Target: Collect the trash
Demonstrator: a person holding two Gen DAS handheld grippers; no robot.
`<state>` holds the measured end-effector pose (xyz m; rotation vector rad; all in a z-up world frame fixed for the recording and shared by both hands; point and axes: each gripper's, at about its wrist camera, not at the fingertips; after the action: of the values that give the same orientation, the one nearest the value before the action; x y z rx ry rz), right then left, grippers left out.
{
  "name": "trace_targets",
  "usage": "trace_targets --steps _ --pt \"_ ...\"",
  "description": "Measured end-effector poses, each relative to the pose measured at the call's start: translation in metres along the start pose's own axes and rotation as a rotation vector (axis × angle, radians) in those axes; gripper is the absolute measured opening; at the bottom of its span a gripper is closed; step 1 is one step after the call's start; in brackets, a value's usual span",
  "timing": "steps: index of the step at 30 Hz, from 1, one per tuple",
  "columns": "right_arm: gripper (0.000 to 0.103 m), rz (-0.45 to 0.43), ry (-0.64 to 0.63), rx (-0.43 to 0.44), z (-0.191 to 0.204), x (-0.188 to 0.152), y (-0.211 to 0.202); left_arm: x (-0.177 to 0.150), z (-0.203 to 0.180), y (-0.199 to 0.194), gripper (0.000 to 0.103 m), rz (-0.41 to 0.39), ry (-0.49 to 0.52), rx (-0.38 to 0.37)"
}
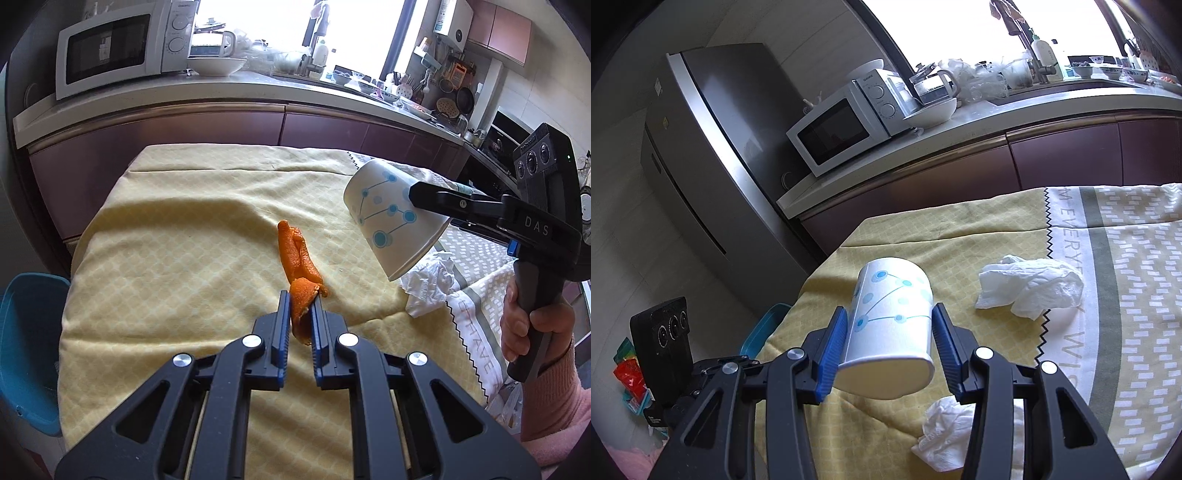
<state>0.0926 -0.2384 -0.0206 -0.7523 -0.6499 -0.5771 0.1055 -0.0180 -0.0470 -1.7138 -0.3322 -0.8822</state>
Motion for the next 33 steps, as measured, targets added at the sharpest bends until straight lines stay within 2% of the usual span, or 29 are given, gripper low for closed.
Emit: trace_targets --steps 14,33 --pt "0.045 0.043 -0.025 0.089 0.036 -0.007 0.031 -0.012 0.050 -0.045 0.010 -0.056 -0.071 0.066" --pt "0.045 0.135 -0.088 0.183 0.089 -0.014 0.087 -0.039 0.116 -0.087 0.010 -0.083 -0.178 0.158"
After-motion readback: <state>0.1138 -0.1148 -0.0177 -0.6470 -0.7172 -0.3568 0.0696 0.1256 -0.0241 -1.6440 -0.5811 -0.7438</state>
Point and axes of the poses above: each gripper's, at about its wrist camera, not at the fingertips, and y roughly the way its jaws point, z to its left, x to its top, and after that the axes turned 10 degrees about x, right-handed
